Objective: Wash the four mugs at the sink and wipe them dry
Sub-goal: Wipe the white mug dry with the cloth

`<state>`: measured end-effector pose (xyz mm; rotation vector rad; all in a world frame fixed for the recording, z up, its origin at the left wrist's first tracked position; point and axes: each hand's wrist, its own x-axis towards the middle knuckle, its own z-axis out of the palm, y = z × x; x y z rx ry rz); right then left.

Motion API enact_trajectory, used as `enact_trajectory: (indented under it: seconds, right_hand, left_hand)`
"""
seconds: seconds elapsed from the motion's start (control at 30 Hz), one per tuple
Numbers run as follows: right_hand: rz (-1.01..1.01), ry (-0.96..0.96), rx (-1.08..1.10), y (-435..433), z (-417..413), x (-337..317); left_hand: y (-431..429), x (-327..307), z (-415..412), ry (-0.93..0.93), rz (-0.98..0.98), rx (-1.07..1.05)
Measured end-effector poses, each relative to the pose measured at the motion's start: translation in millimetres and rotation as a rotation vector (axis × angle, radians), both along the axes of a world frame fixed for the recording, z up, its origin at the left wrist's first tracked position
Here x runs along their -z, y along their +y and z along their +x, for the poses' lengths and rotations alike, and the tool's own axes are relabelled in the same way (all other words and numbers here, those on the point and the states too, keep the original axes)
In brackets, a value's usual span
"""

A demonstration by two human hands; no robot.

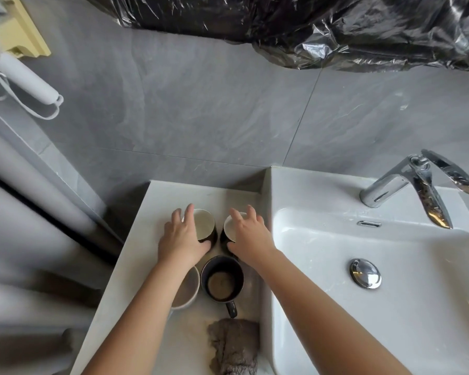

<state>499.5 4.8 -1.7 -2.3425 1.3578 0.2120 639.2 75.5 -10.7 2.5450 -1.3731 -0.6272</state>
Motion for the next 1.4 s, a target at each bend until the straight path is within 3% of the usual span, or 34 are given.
enact_trajectory:
  seconds: [0.2, 0.8, 1.4]
  right_hand:
    - [0.100, 0.104, -0.033, -20, 9, 6]
    - [-0.002, 0.089, 0.013, -102, 33, -1]
    - [-0.107, 0.133, 0.023, -118, 40, 12]
  left_hand:
    - [-29, 5, 4, -0.036, 0.181, 0.105]
    - [-127, -6, 24, 0.011, 0.082, 0.110]
    - [-148, 13, 26, -0.002, 0.051, 0.067]
